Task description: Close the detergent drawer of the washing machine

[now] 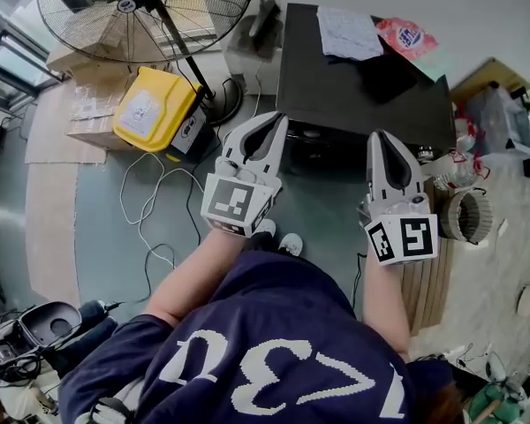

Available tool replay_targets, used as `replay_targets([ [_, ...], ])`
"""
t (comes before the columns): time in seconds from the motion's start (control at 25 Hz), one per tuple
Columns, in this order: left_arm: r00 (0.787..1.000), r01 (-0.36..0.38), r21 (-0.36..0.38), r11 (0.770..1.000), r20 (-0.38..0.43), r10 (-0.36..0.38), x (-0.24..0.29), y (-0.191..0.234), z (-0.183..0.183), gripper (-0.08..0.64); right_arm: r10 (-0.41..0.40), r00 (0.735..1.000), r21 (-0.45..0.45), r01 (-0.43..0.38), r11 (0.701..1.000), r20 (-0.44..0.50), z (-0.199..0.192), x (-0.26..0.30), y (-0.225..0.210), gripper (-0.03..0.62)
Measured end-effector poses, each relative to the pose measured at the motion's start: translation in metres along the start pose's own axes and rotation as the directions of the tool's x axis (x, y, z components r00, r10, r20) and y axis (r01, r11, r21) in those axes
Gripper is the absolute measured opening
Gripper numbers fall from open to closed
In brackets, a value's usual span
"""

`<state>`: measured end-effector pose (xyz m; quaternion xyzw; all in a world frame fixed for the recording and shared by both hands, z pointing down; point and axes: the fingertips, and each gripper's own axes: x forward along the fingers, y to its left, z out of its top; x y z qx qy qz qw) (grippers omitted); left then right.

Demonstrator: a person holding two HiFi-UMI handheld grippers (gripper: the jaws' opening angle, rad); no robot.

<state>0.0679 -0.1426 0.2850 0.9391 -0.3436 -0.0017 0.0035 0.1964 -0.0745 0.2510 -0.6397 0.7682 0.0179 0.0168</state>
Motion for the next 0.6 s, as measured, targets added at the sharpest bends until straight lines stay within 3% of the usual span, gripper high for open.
replay_targets([
  [0.6,1.0,-0.01,0.004,1.0,-0.012,0.01,0.002,-0.008,-0.01,0.018,-0.02,1.0,-0.02,0.02,1.0,0.011,-0.006,-0.011,-0.013,0.014],
])
